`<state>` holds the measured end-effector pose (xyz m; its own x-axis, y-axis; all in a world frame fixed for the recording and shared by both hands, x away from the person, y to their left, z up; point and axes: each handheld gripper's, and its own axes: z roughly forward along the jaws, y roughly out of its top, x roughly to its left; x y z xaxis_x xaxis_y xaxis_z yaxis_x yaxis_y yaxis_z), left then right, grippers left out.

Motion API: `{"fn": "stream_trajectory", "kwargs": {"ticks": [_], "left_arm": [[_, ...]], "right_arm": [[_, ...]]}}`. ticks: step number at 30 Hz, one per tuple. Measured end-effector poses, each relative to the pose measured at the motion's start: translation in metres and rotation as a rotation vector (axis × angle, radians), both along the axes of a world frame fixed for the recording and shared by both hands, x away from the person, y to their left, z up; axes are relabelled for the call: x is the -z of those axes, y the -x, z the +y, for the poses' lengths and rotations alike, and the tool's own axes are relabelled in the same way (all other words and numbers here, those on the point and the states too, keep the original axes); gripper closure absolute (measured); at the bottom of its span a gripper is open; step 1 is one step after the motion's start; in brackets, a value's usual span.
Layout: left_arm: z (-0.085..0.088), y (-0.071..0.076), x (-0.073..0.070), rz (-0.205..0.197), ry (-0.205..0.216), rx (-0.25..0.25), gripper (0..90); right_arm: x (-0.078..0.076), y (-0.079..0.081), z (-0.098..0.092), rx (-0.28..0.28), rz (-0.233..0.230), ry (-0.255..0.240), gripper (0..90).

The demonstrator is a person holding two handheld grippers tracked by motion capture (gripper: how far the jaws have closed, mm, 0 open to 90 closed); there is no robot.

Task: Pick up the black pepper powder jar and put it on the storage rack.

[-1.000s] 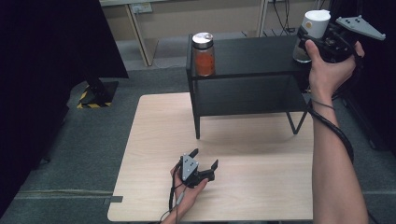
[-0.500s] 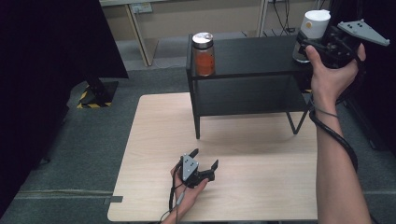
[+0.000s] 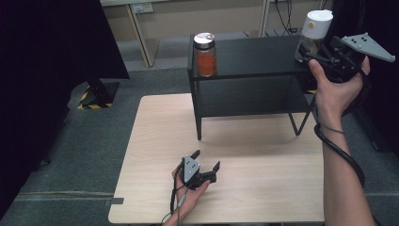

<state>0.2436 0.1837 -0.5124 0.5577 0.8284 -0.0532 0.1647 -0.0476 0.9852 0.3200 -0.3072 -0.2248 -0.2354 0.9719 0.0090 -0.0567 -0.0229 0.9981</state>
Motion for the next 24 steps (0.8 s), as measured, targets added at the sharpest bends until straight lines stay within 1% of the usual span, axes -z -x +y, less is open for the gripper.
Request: {"fn": "stream_trajectory", "kwargs": {"ticks": [8,24], "left_arm": [[0.0,0.0,-0.001,0.003,0.0,-0.001,10.5],[0.0,0.0,-0.001,0.004,-0.001,-0.002,10.5]], "right_arm": [[0.011,0.014,-0.002,-0.027,-0.021,0.002,7.4],[0.037,0.036,-0.005,-0.059,-0.027,0.015,7.2]]}}
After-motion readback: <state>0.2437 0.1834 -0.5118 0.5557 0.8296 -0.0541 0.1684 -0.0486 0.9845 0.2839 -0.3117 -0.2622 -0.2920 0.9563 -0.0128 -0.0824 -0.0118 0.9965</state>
